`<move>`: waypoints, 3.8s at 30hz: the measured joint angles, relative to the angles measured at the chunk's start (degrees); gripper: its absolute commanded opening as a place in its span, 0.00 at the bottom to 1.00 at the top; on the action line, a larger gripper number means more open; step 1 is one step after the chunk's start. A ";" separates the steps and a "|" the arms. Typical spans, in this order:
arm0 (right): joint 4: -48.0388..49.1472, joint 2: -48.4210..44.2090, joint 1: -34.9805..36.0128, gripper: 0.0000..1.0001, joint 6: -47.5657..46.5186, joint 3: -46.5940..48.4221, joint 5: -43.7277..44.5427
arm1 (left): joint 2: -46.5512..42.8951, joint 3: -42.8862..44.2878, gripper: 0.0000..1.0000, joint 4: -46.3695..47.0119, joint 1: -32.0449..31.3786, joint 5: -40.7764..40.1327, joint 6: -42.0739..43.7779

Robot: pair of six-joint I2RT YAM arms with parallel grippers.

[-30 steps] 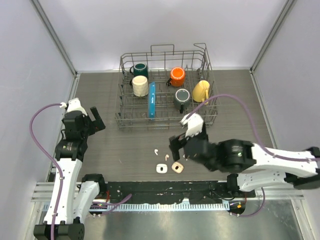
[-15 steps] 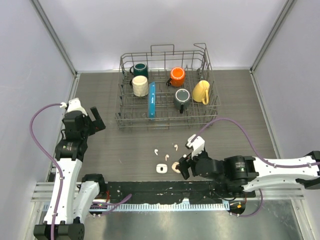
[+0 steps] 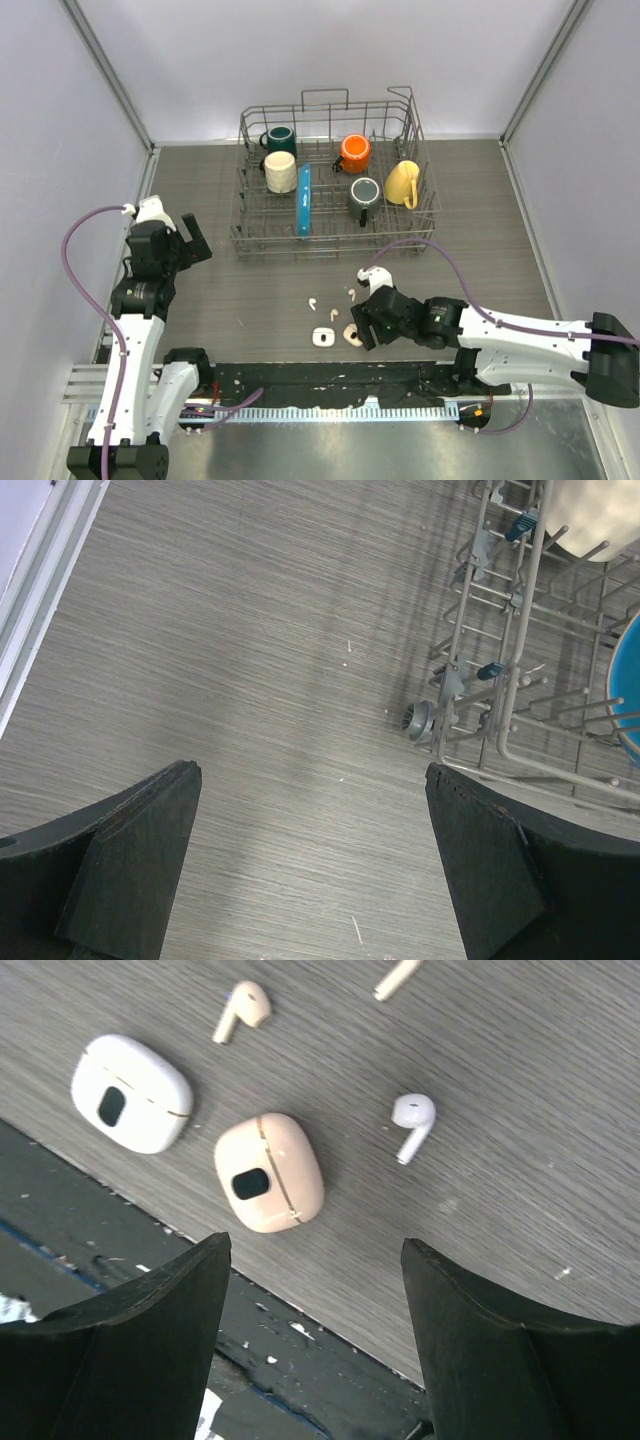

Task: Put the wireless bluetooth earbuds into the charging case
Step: Pick up the charging case at the center of the board.

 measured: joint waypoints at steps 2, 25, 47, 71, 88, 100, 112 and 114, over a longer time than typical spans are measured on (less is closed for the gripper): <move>0.72 -1.05 -0.33 0.73 -0.74 0.00 -2.03 | 0.00 -0.02 1.00 0.00 0.00 0.02 0.02; 7.41 11.15 -0.35 0.68 -11.87 3.52 -9.05 | 0.90 -0.02 1.00 0.02 0.00 0.46 0.94; 10.43 19.19 -0.35 0.65 -12.74 3.61 -8.00 | 0.90 -0.02 1.00 0.02 0.00 0.46 0.98; 10.56 20.46 -0.35 0.65 -11.82 4.50 -7.15 | 0.85 -0.02 1.00 0.02 0.00 0.46 0.98; 8.66 19.85 -0.28 0.50 -11.04 4.50 -7.21 | 0.85 -0.02 1.00 0.02 0.00 0.46 0.98; 6.01 16.81 -0.04 0.16 -10.95 4.74 -6.49 | -0.02 1.01 1.00 -1.57 0.00 7.63 0.59; 3.04 5.81 0.09 0.01 -12.68 14.67 -1.53 | -5.57 7.15 1.00 -5.42 0.00 22.27 -6.99; 2.67 5.84 0.15 0.01 -13.31 15.76 -0.68 | -6.71 7.15 1.00 -5.14 -0.02 26.27 -8.09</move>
